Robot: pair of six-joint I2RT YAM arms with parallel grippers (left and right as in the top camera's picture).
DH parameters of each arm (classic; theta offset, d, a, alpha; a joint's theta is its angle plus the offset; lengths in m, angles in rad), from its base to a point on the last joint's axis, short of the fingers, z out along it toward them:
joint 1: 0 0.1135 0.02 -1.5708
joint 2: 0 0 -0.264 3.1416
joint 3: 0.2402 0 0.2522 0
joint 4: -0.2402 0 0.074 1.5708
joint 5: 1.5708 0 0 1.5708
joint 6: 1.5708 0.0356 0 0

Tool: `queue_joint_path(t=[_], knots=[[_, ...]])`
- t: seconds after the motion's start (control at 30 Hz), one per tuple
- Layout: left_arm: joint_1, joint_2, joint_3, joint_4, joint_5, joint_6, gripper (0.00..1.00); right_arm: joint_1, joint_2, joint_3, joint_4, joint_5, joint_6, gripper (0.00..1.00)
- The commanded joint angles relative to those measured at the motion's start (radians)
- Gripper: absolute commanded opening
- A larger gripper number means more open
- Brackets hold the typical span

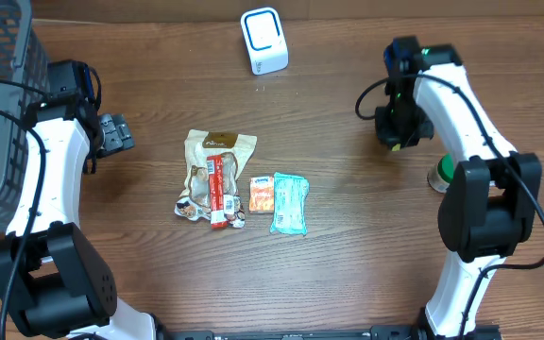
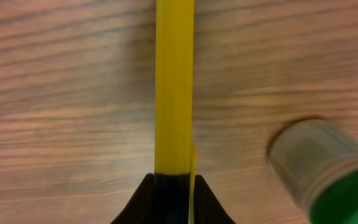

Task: Scan the item barcode
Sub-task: 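Move the yellow bar right and set it down near the jar, then move the right gripper back over the snack bag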

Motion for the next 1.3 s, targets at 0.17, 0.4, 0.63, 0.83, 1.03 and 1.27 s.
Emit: queue_joint_path(t=[0.17, 0.4, 0.63, 0.83, 1.03, 1.27], knots=[[-0.006, -0.015, 0.016, 0.001, -0.01, 0.004, 1.0, 0.002, -0.003, -0.172, 0.166, 0.001, 0.008, 0.17], [-0.006, -0.015, 0.016, 0.001, -0.01, 0.004, 1.0, 0.002, -0.003, -0.178, 0.17, 0.0, 0.008, 0.22], [-0.006, -0.015, 0.016, 0.001, -0.01, 0.004, 1.0, 0.002, -0.003, -0.178, 0.174, 0.0, 0.008, 0.24], [-0.006, -0.015, 0.016, 0.001, -0.01, 0.004, 1.0, 0.003, -0.003, -0.178, 0.217, -0.007, 0.01, 0.24], [-0.006, -0.015, 0.016, 0.001, -0.01, 0.004, 1.0, 0.005, -0.003, -0.178, 0.263, -0.135, 0.012, 0.24], [-0.006, -0.015, 0.016, 0.001, -0.01, 0.004, 1.0, 0.011, -0.003, -0.178, 0.272, -0.425, 0.002, 0.28]])
